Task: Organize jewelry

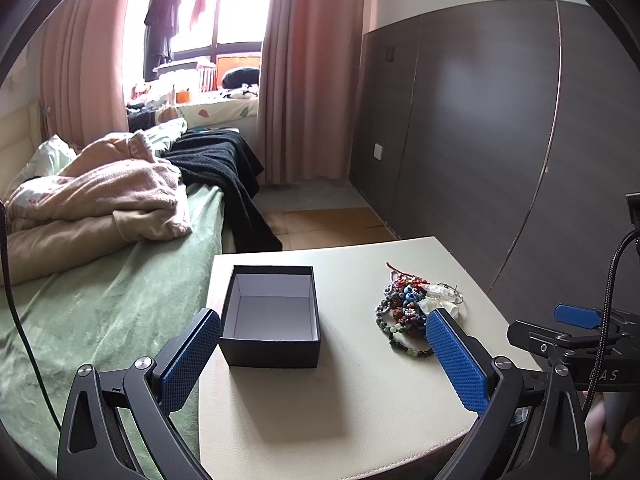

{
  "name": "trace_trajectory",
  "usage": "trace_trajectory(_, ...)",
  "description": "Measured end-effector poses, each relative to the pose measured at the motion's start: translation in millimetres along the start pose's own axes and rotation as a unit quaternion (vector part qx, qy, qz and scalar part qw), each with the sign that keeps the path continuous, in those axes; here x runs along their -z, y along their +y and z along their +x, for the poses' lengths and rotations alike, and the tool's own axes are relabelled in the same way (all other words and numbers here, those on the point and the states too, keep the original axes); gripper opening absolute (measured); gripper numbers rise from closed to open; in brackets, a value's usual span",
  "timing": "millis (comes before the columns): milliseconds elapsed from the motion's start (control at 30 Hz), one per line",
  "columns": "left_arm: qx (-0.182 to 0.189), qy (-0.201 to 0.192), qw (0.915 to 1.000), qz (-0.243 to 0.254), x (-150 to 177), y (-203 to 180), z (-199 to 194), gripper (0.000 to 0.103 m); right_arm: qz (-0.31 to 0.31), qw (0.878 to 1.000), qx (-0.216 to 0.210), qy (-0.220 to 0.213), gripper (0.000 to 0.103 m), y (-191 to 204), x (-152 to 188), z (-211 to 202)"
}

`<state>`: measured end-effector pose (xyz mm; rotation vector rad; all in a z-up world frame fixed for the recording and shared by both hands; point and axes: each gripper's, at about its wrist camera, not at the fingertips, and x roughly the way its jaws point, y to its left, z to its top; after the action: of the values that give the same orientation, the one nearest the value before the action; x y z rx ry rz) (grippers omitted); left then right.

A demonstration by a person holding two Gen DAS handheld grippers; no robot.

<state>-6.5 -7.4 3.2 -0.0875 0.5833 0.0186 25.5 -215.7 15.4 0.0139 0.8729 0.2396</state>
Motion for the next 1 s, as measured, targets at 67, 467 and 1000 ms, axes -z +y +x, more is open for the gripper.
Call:
trace_trajectory(67, 0.0, -0.002, 1.0, 0.0, -0.3, -0.2, 0.1, 0.102, 0.001, 1.0, 0.0, 0.001, 0.099, -0.4, -0.1, 0.4)
trace_trajectory(467, -0.004, 0.002, 1.0, -0.002, -1.1, 2.6, 7.7, 0.102, 0.002, 1.0, 0.004, 0.004, 0.099, -8.1, -2.4, 2.7)
trace_trajectory(1000, 0.004, 0.012, 0.9992, -0.039, -11.8, 13.0, 27.3, 0.102, 0.039, 0.999, 0.002, 0.005, 0.099, -24.1, -15.7, 11.6)
